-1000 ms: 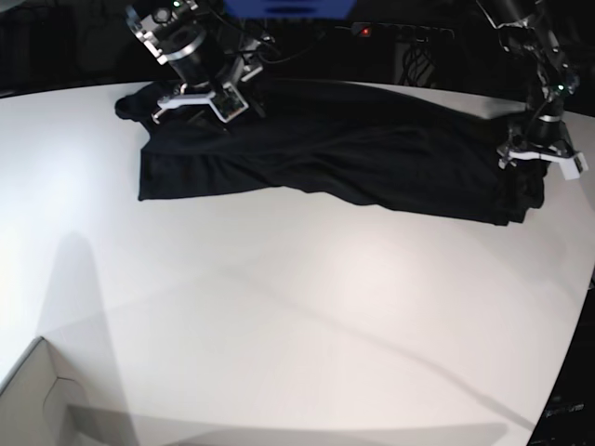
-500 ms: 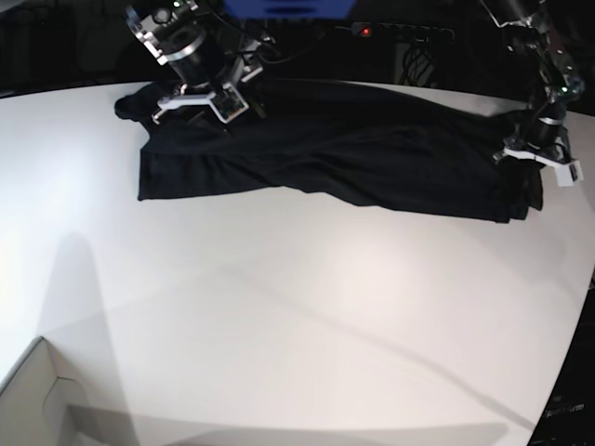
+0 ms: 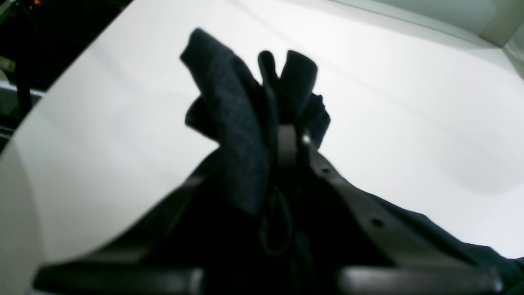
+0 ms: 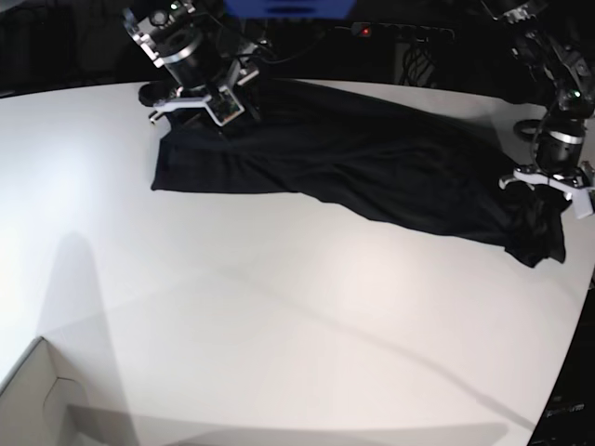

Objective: Layout the t-shirt on the table in an organized manner, then fold the t-shirt properly
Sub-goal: 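Grasp the shirt's end with the left gripper, then fold the shirt's end toward the right gripper with the left gripper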

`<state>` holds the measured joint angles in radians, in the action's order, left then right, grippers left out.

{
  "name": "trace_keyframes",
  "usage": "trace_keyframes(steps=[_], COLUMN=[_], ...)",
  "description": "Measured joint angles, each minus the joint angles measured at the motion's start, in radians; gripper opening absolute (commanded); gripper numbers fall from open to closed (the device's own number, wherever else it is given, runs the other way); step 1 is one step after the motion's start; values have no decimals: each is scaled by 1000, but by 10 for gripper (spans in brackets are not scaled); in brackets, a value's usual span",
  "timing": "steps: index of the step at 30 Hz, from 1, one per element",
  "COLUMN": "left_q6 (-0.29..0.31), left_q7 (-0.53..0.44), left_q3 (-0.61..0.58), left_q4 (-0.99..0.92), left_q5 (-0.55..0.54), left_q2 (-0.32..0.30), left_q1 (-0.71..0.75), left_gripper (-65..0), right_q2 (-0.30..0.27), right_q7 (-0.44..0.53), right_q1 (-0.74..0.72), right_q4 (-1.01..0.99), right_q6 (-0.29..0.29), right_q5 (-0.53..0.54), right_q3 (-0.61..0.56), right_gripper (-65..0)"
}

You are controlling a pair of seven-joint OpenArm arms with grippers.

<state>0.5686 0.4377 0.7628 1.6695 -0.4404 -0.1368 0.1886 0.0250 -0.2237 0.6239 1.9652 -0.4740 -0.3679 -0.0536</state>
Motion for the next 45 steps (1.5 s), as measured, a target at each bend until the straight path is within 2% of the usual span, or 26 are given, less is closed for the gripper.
trace_keyframes(steps=[2, 11, 15, 19, 26, 33, 38, 45], left_q6=[-2, -5, -11, -11, 0, -3, -3, -7], left_q7=[-11, -11, -15, -12, -14, -12, -19, -17], left_q3=[4, -5, -98, -207, -373, -549, -639, -681], left_q4=[0, -13, -10, 76, 216, 254, 254, 208], left_q5=[-3, -4, 0, 120, 304, 512, 537, 537], left_q2=[-16, 0, -7, 8, 134, 181, 181, 171], left_q1=[-7, 9, 52, 103, 147, 171, 214, 212], left_gripper=[-649, -649, -649, -649, -649, -649, -649, -645], right_q2=[-1, 0, 28, 83, 88, 89, 89, 89], right_q7=[-1, 0, -6, 9, 7, 7, 6, 3], right_q1=[0, -12, -29, -63, -60, -60, -58, -57], right_q4=[0, 0, 0, 0, 0, 0, 0, 0], right_q6=[0, 0, 0, 0, 0, 0, 0, 0], right_q5=[-3, -2, -3, -1, -2, -2, -2, -2], right_q3=[2, 8, 97, 175, 185, 185, 185, 185], right_gripper=[-325, -325, -325, -323, -322, -322, -322, -323])
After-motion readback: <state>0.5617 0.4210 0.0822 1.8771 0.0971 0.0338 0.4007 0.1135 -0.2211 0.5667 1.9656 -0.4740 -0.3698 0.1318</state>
